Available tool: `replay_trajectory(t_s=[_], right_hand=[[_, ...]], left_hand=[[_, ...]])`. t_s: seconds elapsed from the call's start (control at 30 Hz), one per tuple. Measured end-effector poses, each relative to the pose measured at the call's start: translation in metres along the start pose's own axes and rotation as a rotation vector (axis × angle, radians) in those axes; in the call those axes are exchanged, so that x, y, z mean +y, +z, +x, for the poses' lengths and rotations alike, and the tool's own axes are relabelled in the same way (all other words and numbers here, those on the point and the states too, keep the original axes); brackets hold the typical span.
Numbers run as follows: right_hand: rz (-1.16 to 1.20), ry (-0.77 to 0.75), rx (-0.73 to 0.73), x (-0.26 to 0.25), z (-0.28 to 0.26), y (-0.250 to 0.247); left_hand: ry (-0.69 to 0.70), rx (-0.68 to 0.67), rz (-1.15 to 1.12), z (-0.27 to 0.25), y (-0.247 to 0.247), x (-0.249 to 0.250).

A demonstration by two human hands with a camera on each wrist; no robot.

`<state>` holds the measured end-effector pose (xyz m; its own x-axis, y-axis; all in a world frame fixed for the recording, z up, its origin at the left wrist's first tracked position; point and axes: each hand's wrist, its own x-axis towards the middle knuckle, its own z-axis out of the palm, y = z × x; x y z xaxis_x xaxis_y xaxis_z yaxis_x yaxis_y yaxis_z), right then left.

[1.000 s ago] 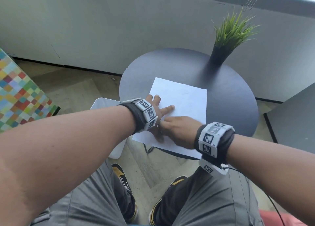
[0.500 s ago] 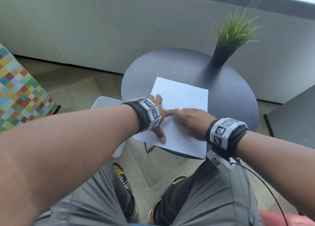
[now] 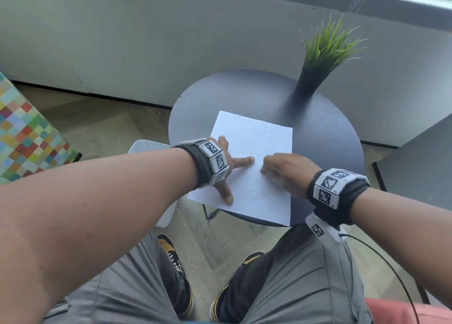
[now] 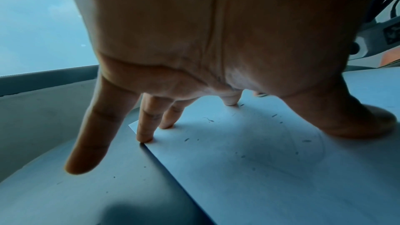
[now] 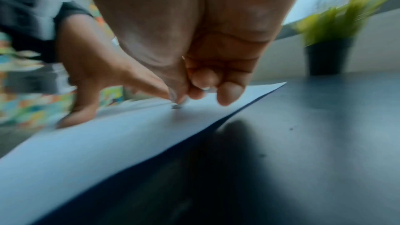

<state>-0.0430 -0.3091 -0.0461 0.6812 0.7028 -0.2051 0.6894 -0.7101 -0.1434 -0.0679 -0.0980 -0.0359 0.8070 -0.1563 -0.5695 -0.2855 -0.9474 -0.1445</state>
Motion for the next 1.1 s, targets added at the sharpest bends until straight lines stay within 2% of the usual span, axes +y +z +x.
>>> replay_trajectory(t_s=[0.03,0.07,0.17,0.2,0.3,0.33,0.43,0.47,0.5,0.6,0.67,0.8,0.97,1.1], right_hand=[[-0.003,0.011,0.037,0.0,-0.002,0.003],[0.0,-0.045,0.03,-0.006,-0.005,0.007],[0.052,-0.279,-0.138,-0.024,-0.016,0.014],[0.045,-0.257,-0.145,-0.021,-0.014,0.011],[-0.025,0.004,0.025,-0.003,-0.003,0.006],[-0.04,0.02,0.027,-0.007,-0.002,0.007],[-0.011,-0.15,-0.123,-0.038,-0.009,0.014],[0.014,-0.166,-0.149,-0.039,-0.011,0.014],[0.041,-0.108,-0.142,-0.031,-0.009,0.01],[0.118,0.188,-0.046,0.0,-0.004,-0.003],[0.227,0.291,0.003,0.006,-0.007,-0.004],[0.4,0.315,0.007,-0.009,-0.014,0.003],[0.363,0.337,-0.03,-0.014,-0.02,0.008],[0.291,0.301,-0.105,-0.016,-0.022,0.003]], left_hand=[[-0.003,-0.002,0.002,-0.001,0.0,0.0],[-0.005,-0.003,0.005,-0.001,0.0,0.0],[-0.008,0.0,0.014,0.0,0.002,0.0],[-0.007,0.005,0.018,0.0,0.001,0.0],[-0.004,0.01,0.008,0.0,0.001,0.001],[-0.004,0.01,0.006,-0.002,0.001,0.0],[-0.01,-0.002,-0.007,-0.004,0.002,0.0],[-0.013,-0.002,-0.009,-0.005,0.001,0.0],[-0.012,0.003,-0.013,-0.006,0.001,0.0],[-0.024,0.011,-0.04,-0.013,0.003,0.002],[-0.032,0.027,-0.04,-0.019,0.009,0.004],[-0.027,0.092,-0.045,-0.032,0.026,0.006],[0.004,0.214,-0.165,-0.041,0.03,-0.005],[-0.048,0.273,-0.259,-0.036,0.03,-0.021]])
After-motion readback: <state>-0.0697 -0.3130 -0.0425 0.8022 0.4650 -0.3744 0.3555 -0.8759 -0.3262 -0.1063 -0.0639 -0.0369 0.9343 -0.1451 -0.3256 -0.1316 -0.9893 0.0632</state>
